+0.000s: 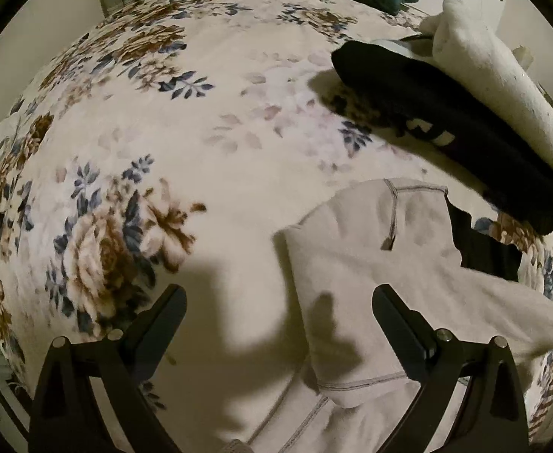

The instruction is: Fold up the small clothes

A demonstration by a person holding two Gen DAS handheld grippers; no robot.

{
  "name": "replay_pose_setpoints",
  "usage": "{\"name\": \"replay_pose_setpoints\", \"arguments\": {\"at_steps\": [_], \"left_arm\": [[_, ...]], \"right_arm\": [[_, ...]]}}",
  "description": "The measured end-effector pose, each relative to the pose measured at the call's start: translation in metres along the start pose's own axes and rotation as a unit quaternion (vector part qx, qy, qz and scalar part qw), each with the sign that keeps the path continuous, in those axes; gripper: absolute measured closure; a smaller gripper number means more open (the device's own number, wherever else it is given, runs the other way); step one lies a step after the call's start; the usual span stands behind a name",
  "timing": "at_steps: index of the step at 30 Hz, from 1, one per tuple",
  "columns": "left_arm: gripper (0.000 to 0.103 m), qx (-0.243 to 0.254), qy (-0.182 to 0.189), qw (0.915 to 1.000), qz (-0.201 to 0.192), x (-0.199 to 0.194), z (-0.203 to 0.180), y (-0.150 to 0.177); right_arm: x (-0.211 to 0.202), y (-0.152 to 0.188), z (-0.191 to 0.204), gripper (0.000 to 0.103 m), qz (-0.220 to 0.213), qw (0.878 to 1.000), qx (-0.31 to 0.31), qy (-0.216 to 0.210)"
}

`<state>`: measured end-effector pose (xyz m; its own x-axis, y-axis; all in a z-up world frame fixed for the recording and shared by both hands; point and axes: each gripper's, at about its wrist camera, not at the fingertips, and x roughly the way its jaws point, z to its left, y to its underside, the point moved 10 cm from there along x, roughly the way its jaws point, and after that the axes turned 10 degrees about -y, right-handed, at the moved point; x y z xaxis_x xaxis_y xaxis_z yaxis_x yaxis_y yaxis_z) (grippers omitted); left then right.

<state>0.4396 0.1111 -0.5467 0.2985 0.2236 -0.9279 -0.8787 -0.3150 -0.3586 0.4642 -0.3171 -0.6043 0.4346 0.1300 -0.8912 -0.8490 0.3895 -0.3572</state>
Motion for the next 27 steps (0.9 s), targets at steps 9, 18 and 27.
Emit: {"name": "replay_pose_setpoints", "arguments": {"at_steps": [9, 18, 27], "left_arm": [[0.002, -0.014, 0.002, 0.9999, -0.003, 0.003, 0.007, -0.01], [0.002, 0.053, -0.017, 0.9984, 0.004, 0.033, -0.029, -0.004], [0.002, 0.089, -0.028, 0.995, 0.035, 0.056, -0.027, 0.001]], "right_arm": [[-0.029, 0.017, -0.057, 0.101, 0.018, 0.997, 0.068, 0.01], [0.025, 0.06, -0.084, 0.098, 0.099, 0.98, 0.167, -0.039], [-0.003, 0.052, -0.088, 0.045, 0.037, 0.983, 0.164, -0.08]]}}
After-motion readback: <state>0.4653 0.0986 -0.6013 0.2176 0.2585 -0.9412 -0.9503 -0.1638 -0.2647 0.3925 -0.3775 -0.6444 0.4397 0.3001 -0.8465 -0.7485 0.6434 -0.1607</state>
